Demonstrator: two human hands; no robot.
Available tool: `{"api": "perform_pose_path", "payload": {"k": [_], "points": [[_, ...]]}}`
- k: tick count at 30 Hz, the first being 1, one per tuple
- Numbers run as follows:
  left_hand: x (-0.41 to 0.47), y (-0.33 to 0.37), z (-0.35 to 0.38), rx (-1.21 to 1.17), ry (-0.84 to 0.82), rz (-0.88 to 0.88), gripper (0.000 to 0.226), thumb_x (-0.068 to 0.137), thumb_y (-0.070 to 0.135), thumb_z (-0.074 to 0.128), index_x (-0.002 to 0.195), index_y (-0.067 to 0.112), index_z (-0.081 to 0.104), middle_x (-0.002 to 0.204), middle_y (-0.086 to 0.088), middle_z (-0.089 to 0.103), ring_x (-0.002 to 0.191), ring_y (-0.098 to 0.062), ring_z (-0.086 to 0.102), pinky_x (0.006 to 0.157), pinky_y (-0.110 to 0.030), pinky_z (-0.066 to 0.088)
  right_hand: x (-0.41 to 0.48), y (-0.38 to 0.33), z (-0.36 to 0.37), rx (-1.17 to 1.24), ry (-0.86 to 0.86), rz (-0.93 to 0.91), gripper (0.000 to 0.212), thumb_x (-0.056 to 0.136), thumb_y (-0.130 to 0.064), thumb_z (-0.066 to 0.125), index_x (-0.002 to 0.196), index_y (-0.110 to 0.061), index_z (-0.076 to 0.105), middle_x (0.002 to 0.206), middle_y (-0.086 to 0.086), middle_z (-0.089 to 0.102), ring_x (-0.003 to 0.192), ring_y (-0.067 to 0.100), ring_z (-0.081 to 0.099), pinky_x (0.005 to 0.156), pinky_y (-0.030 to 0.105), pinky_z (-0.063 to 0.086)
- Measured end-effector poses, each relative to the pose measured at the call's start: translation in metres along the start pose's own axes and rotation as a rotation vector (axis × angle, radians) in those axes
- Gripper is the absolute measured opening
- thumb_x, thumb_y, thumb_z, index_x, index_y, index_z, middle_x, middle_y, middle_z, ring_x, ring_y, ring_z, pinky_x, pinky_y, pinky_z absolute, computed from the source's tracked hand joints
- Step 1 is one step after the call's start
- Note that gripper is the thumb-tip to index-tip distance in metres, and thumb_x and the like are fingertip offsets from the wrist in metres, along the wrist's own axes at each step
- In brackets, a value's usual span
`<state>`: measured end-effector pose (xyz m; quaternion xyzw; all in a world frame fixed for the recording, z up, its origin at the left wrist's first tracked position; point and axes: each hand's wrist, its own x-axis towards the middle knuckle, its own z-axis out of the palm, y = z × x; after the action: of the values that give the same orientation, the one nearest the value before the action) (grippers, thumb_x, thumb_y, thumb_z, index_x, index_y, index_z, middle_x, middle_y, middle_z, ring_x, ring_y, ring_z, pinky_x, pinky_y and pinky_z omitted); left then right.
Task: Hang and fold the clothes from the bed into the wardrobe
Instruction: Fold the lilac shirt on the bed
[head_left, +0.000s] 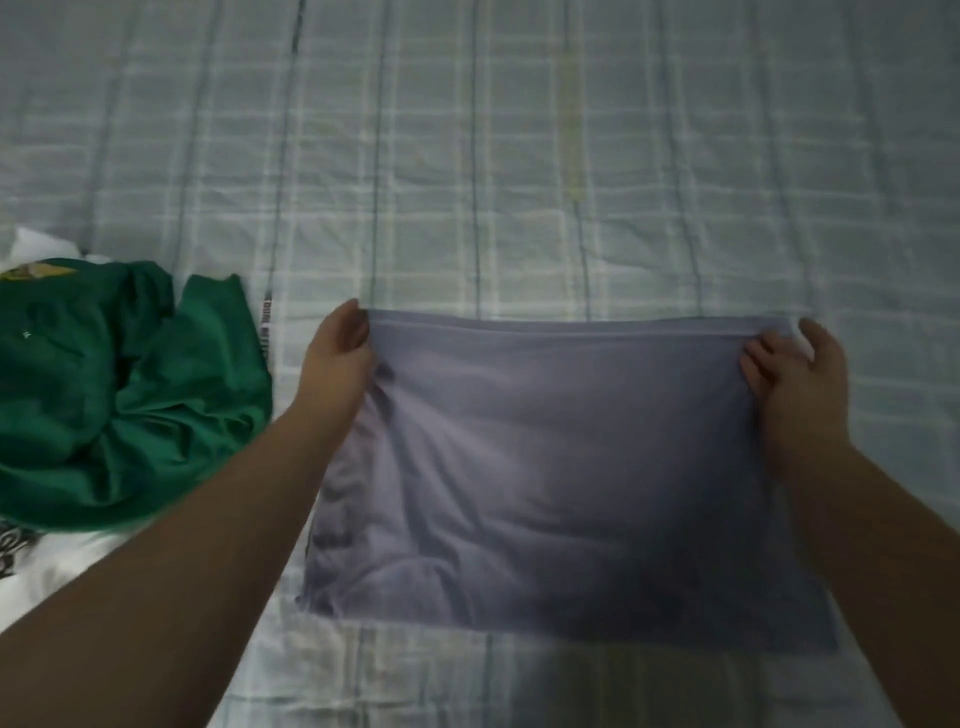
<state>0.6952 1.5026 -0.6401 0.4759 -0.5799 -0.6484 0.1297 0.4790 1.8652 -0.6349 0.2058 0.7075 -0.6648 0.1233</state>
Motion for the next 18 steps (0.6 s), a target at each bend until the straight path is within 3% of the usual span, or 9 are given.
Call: {"api": "perform_pose_path", "payload": {"k": [2,4,6,9,13,18], "points": [[-0.008,-0.008,0.007,0.241,-0.062,0.125,0.065,0.091,-0.017,0.044,0.151,0.005,0.033,0.153,-0.015,0.041,0.141,-0.024,0.041,0.114,-0.029,0.035,-0.006,0.01,0.001,-0.266,-0.003,-0.17,0.051,0.096,0.003,0.045,0.144,-0.012,0.04,0.124,0.008,0.059,0.108,0.015,0.059,0.107,0.032,0.043],[-0.015,-0.012,0.014,0.591,-0.106,0.354,0.059,0.093,0.0,0.049,0.15,0.006,0.036,0.156,-0.015,0.037,0.146,-0.026,0.033,0.12,-0.033,0.024,-0.011,0.016,0.002,-0.683,0.0,-0.433,0.048,0.093,-0.01,0.044,0.142,-0.011,0.047,0.137,0.012,0.055,0.124,0.022,0.052,0.114,0.033,0.034],[-0.022,-0.014,0.027,0.931,-0.168,0.623,0.057,0.092,0.019,0.047,0.148,0.008,0.043,0.157,-0.017,0.036,0.148,-0.034,0.027,0.122,-0.046,0.02,-0.023,0.02,0.014,-0.95,-0.201,-0.764,0.052,0.091,-0.018,0.041,0.14,-0.005,0.049,0.144,0.018,0.05,0.135,0.031,0.044,0.118,0.04,0.029],[-0.035,-0.018,0.059,1.214,-0.284,0.772,0.059,0.097,0.041,0.033,0.151,0.02,0.041,0.159,-0.01,0.034,0.15,-0.033,0.021,0.119,-0.057,0.016,-0.046,0.034,0.049,-1.327,-0.437,-1.045,0.053,0.095,-0.03,0.037,0.144,-0.011,0.048,0.153,0.017,0.042,0.141,0.036,0.038,0.116,0.053,0.028],[-0.031,-0.045,0.078,1.472,-0.289,0.712,0.063,0.099,0.058,0.012,0.158,0.036,0.011,0.167,0.0,0.014,0.154,-0.023,0.003,0.12,-0.06,0.0,-0.053,0.058,0.073,-1.595,-0.442,-1.032,0.059,0.099,-0.044,0.029,0.155,-0.023,0.031,0.16,0.008,0.032,0.148,0.029,0.027,0.118,0.058,0.017],[-0.024,-0.062,0.077,1.463,-0.269,0.708,0.062,0.1,0.059,0.014,0.158,0.037,0.012,0.167,0.001,0.016,0.154,-0.022,0.004,0.119,-0.061,0.002,-0.048,0.074,0.074,-1.661,-0.435,-0.998,0.061,0.099,-0.047,0.026,0.157,-0.028,0.022,0.163,0.005,0.025,0.151,0.027,0.019,0.118,0.059,0.014]]}}
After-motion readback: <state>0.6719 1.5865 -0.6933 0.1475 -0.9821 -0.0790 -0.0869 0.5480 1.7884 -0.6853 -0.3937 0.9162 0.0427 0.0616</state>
